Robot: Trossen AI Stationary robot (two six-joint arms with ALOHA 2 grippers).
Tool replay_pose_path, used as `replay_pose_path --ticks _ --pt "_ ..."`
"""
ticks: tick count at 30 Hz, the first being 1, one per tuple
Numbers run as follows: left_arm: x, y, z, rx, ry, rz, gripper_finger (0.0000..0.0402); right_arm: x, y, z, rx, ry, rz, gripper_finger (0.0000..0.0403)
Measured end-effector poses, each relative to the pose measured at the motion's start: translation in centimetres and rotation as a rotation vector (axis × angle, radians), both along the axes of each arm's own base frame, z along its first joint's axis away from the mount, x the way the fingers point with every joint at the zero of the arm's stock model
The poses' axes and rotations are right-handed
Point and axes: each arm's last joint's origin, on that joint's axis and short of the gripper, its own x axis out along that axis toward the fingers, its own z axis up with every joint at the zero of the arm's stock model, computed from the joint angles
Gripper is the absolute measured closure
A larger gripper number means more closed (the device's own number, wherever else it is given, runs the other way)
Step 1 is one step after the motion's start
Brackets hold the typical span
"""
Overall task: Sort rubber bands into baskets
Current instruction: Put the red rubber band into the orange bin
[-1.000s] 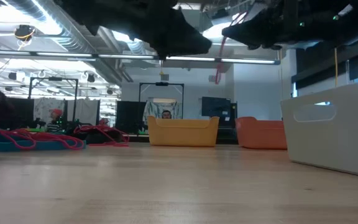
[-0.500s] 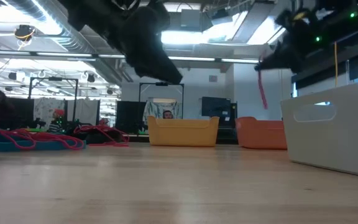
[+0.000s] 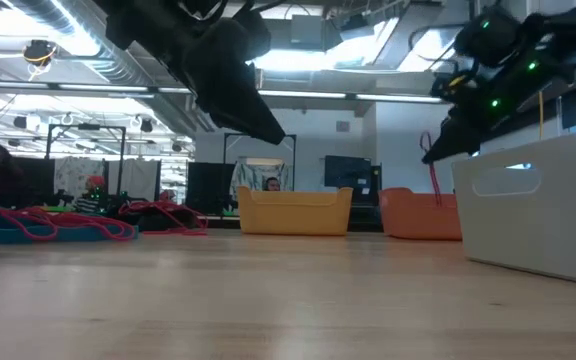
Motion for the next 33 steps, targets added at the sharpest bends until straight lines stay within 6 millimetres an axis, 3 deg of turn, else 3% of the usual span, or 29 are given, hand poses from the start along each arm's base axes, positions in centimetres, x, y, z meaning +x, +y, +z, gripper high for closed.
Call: replay_pose_path --ticks 9,18,21,26,33 --pt "-0.1 0.0 -0.2 -0.006 0.021 0.007 0.0306 0.5 -2.5 -2.6 0.111 0.075 -0.062 0.0394" --pt "-0.1 0.0 -0.2 0.004 0.022 -0.001 0.0306 0.9 -2.7 -3.3 0.14 0.081 -0.083 0.0387" --pt "-0.1 0.0 -0.2 0.001 0.021 0.001 0.0302 0.9 -2.7 -3.3 0.142 0.08 -0.084 0.0356" --pt "-0.2 0.2 -0.2 0.001 0.03 0.006 0.0277 0.9 -2.7 -3.1 0.142 0.08 -0.084 0.027" --pt "-1.2 0.8 -1.2 -0.027 0.169 0.059 0.025 1.7 -3.0 -0.3 0.183 0.094 -0.069 0.0184"
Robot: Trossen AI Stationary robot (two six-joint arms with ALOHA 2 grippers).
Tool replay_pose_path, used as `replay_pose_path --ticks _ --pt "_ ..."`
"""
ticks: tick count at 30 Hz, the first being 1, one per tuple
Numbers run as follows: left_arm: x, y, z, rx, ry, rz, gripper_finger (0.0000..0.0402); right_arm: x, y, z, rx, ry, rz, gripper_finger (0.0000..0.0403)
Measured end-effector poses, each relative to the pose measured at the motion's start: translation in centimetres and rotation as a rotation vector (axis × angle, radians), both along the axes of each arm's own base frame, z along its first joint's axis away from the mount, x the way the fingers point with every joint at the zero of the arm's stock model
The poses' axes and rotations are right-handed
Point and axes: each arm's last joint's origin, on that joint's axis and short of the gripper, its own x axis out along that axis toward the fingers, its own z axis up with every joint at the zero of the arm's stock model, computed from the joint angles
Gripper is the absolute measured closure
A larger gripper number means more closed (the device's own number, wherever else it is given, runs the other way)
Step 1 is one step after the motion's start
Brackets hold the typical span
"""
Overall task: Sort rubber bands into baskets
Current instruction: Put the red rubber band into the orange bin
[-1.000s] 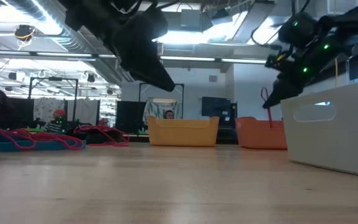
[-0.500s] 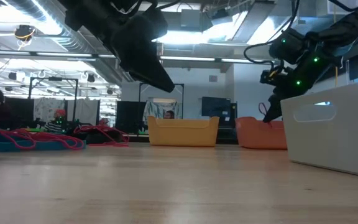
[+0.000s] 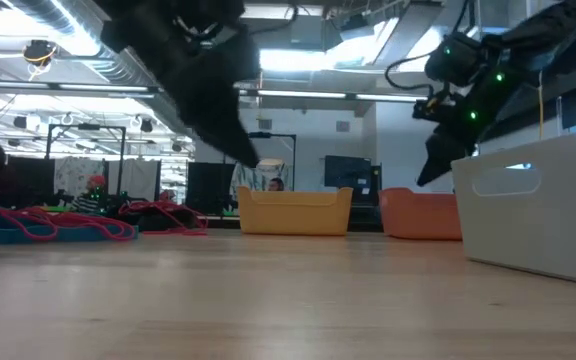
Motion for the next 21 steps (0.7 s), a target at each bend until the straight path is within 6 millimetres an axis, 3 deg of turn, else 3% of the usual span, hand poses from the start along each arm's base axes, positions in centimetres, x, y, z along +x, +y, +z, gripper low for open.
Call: replay_pose_path --ticks 9,14,21 --pt "-2.2 1.6 -1.2 0.054 0.208 0.276 0.0263 0.3 0.2 3.4 0.01 -0.138 0.062 0.0164" --pt "-3.2 3.3 -1.4 0.109 0.236 0.531 0.0268 0.4 0.2 3.8 0.01 -0.19 0.081 0.0165" --pt "-4.4 5.8 -2.4 0.075 0.285 0.71 0.0268 0.5 0.1 3.9 0.005 -0.202 0.084 0.0164"
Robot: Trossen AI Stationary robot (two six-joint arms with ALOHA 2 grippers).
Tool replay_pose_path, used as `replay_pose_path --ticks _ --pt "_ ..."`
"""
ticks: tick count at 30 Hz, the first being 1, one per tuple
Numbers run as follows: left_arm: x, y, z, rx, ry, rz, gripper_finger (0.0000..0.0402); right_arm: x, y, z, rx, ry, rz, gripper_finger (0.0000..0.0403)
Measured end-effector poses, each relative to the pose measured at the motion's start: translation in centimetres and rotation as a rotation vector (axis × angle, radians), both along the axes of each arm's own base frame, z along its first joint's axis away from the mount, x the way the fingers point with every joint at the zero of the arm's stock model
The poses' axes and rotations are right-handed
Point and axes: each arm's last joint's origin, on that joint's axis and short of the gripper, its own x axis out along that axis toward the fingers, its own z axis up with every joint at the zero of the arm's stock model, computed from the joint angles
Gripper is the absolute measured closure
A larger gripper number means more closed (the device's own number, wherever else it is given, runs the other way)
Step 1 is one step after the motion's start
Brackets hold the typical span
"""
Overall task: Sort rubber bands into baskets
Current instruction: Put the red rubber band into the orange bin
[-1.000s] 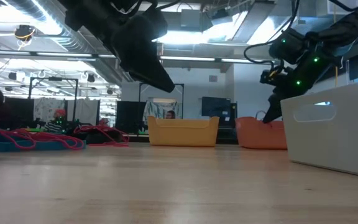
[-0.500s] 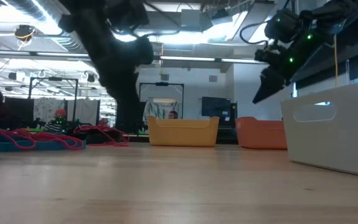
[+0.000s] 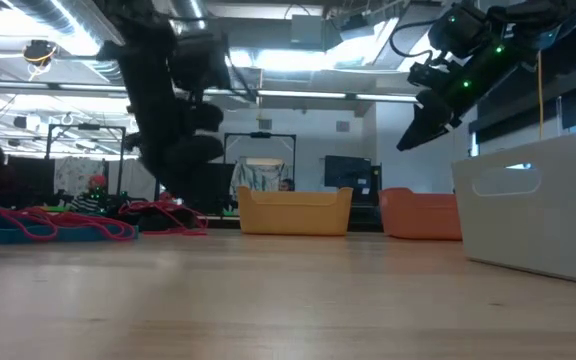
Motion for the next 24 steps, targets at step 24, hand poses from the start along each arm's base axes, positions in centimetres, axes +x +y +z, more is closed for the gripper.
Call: replay_pose_path --ticks 24 --pt "-3.7 3.6 -4.5 -0.089 -0.058 0.165 0.0269 0.0 0.0 0.0 -0.011 0.005 0.013 0.0164"
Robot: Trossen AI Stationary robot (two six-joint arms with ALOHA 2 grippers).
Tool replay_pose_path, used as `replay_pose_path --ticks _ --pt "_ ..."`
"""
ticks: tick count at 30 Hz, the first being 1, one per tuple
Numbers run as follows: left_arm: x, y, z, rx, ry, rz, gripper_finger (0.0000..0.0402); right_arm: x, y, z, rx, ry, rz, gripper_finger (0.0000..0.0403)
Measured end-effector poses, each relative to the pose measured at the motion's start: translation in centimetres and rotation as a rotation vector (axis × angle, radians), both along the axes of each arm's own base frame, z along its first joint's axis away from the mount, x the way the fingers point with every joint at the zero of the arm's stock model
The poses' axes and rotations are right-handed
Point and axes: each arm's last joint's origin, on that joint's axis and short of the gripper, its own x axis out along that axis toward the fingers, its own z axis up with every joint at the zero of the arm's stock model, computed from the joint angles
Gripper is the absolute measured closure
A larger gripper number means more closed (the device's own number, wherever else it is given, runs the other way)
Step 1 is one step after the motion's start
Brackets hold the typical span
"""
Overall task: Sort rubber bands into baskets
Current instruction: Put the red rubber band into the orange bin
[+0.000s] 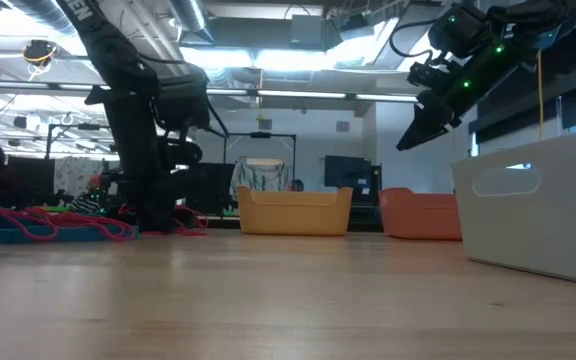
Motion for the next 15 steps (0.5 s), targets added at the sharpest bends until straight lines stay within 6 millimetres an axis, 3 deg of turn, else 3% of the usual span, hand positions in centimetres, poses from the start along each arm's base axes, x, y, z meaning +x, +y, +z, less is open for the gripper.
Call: replay_pose_path --ticks 11,15 --pt "0.1 0.09 -0.05 0.0 -0.014 -0.005 0.0269 0.02 -0.01 0.03 -0.002 -0.003 0.001 0.0164" --pt "0.16 0.09 -0.06 0.001 -0.007 -0.031 0.0294 0.02 0.0 0.03 -0.001 -0.003 0.002 0.0164"
